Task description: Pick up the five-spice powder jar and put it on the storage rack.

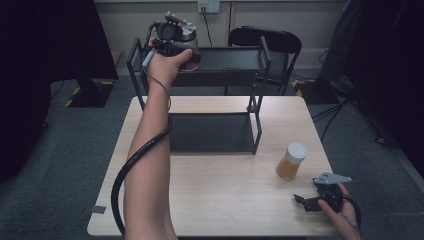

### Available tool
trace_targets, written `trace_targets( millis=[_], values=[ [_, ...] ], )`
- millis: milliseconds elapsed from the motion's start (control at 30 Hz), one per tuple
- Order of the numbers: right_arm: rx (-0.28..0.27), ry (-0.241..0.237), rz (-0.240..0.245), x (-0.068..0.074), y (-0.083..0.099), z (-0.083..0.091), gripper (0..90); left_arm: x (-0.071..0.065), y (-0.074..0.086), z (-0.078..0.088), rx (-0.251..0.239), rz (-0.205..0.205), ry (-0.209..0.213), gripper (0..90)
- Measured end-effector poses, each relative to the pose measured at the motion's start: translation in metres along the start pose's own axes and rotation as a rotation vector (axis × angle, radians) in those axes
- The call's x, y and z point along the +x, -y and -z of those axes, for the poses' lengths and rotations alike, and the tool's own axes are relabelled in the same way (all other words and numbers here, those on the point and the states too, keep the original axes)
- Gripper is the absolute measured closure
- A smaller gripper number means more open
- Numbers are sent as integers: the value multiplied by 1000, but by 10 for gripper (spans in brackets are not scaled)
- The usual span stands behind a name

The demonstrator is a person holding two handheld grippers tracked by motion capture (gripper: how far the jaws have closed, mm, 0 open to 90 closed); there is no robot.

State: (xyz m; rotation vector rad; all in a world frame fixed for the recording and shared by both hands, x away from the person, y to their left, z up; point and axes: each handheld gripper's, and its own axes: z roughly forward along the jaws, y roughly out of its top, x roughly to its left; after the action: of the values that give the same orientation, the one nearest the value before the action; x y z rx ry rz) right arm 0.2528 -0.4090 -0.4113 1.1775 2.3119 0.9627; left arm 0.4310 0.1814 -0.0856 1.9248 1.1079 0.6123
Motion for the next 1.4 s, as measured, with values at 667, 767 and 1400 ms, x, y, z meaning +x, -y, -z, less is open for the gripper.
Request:
trace_targets(
  millis=[667, 767, 1400],
  values=[
    [0, 0, 0, 0, 0, 0, 0, 10, -14, -33, 30, 26, -33, 311],
    [0, 0, 0, 0, 0, 0, 0, 11, -13, -38, 32, 31, -32, 310],
    [0, 0, 0, 0, 0, 0, 0, 10, -8, -53, 34, 54, -32, 310]
  ],
)
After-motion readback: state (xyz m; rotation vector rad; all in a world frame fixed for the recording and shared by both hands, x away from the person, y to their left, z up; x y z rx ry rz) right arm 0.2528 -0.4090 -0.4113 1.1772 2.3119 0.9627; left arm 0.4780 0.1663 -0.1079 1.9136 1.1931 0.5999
